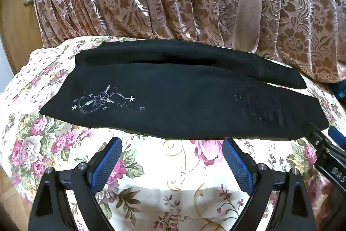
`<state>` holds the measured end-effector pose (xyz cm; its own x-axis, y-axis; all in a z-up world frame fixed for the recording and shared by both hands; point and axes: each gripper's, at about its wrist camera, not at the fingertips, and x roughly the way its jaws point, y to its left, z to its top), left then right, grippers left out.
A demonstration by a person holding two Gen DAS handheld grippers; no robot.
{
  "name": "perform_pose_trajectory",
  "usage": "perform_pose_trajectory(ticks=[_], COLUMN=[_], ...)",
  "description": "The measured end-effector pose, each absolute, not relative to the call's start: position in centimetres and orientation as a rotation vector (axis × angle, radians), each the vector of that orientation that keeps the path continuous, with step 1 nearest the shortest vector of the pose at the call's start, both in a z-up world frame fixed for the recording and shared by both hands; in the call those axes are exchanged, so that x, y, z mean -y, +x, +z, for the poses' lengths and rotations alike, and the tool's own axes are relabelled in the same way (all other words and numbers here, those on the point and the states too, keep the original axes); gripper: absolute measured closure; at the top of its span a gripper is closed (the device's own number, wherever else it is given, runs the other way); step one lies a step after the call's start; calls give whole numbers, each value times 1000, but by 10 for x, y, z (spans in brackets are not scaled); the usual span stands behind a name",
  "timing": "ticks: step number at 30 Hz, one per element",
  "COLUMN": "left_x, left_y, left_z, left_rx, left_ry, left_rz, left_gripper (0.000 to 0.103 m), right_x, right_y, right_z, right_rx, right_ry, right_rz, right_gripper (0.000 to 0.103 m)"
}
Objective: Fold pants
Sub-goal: 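Grasp the embroidered waist end with the left tool while the right tool grasps the leg ends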
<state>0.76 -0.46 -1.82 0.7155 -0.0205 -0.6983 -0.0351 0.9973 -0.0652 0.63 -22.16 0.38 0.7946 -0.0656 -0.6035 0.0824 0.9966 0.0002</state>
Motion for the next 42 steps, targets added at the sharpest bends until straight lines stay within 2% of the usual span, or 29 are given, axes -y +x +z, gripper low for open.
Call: perform_pose_trajectory(ticks=[14, 18, 23, 27, 29, 33, 38, 42], left_x=[-1, -23, -65, -103, -115, -140, -159, -177], left_y=[13, 18, 20, 24, 24, 30, 41, 47], left_z=[-23, -34, -48, -63, -67, -67, -70, -78], left_rx=[-809, -823, -793, -780, -769, -724, -667, -655], left_ry=[-112, -299, -611, -762, -790, -808, -771, -767], left_rz=[-24, -126, -165, -102, -71, -33, 2, 1], left_gripper=[9, 9, 8, 10, 12, 25, 30, 31], right_x=[222, 232, 268, 310, 333, 381, 417, 432], right_y=[5, 1, 22, 29, 32, 28, 30, 37], right_z=[6, 9, -3, -20, -29, -57, -85, -94], right_rx=[-600, -474, -626, -673, -694, -710, -754, -724], right_ry=[46, 110, 253, 434, 539, 803, 981, 1042], right_rz=[-51, 2, -36, -23, -19, -15, -52, -29], right_gripper=[0, 0, 0, 2, 7, 15, 47, 55])
